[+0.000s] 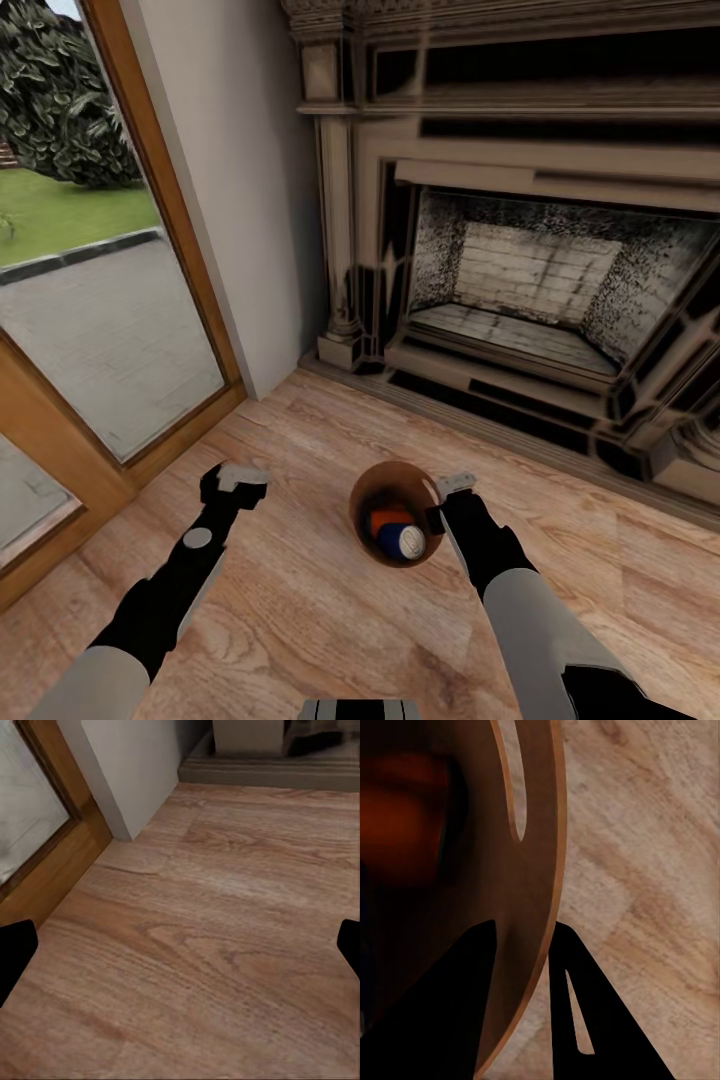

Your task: Put the three can of soda from the living room inside the tash can in the kitchen.

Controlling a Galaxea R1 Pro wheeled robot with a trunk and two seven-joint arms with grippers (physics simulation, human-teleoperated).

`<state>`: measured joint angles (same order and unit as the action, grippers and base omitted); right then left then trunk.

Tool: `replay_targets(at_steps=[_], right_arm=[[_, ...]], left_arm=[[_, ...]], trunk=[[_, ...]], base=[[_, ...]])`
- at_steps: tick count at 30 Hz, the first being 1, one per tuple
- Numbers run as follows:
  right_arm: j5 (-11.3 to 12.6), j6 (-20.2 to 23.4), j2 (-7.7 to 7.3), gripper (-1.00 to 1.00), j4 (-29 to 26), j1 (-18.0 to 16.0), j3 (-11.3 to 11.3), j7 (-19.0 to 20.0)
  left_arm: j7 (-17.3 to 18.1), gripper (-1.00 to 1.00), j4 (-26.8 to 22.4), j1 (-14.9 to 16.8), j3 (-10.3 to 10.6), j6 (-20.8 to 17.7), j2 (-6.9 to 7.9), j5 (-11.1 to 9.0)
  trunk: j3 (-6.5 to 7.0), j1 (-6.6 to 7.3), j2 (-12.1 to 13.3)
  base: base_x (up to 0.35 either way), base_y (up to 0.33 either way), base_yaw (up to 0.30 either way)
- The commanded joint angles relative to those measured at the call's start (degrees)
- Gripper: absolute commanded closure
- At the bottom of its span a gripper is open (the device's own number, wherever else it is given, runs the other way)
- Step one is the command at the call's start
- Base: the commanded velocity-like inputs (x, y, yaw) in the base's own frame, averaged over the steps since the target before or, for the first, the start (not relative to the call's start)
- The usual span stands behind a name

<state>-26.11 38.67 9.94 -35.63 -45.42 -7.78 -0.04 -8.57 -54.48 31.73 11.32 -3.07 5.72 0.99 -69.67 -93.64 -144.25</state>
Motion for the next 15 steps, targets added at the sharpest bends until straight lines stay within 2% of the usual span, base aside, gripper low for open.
replay_targets(at_steps=[1,9,15], right_arm=[[0.4,0.0,0.01,1.0,0.0,0.0,0.0,0.1],[0.3,0.0,0.0,1.0,0.0,0.0,-0.1,0.2],[0.4,2.6,-0.02,1.0,-0.2,0.0,-0.2,0.2]], left_arm=[[-0.3,-1.0,0.1,0.0,0.0,0.0,0.0,0.0],[-1.4,-1.0,0.4,-0.1,0.0,0.6,0.0,-0.4],[-2.7,-1.0,-0.2,-0.1,0.0,0.8,-0.52,-0.5]], trunk=[[0.01,0.01,0.0],[0.01,0.01,0.0],[0.01,0.01,0.0]], base=[[0.0,0.0,0.0],[0.0,0.0,0.0],[0.0,0.0,0.0]])
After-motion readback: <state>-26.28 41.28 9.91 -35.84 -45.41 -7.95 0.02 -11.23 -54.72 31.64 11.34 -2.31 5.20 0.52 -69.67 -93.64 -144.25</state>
